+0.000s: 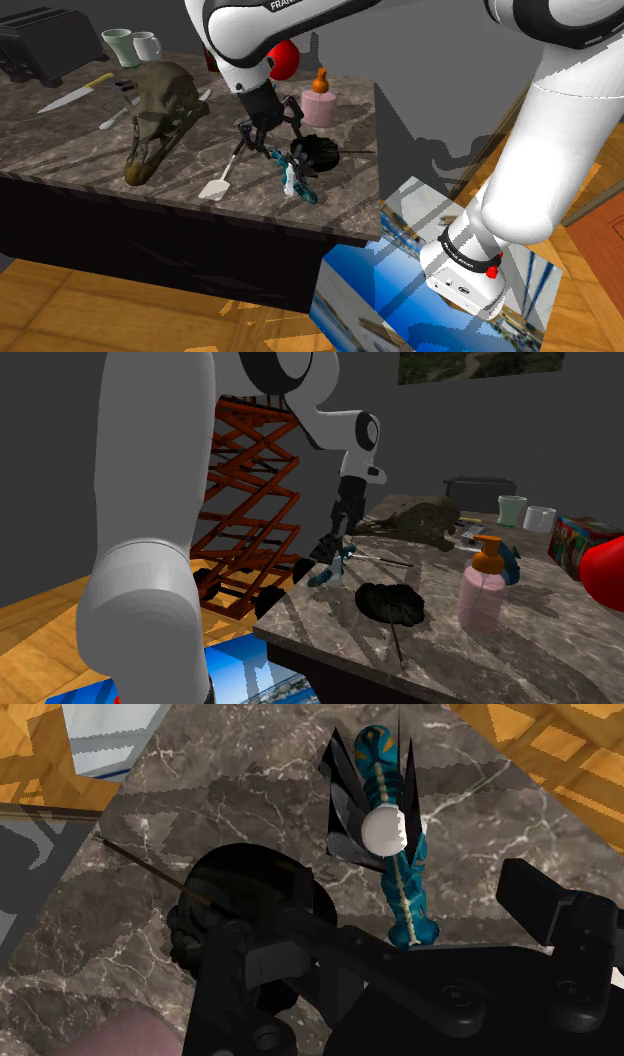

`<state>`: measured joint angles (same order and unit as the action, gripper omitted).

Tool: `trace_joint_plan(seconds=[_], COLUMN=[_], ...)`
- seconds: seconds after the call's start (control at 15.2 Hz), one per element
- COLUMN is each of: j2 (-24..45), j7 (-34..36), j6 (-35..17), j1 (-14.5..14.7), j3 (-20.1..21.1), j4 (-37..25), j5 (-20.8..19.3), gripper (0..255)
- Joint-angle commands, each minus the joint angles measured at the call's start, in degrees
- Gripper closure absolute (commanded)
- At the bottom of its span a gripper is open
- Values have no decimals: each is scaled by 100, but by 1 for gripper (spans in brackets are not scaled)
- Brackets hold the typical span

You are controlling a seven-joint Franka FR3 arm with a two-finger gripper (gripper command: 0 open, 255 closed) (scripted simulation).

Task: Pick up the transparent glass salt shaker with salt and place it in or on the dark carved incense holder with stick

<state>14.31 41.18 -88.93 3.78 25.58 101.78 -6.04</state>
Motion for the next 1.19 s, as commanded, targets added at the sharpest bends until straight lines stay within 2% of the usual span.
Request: trace_joint_plan(seconds=[0.0,0.4,0.92,0.99,1.12], j2=[121,25,25,25,25], j7=[92,79,79,79,79], j6=[-94,-534,-533,-533,-533], j1=[26,-20,-20,-20,-20], j3=[-12,-24,-24,-24,-24], j4=[42,570,569,569,569], j5=[-41,-26,-25,-25,-25], gripper=[0,0,0,255,255])
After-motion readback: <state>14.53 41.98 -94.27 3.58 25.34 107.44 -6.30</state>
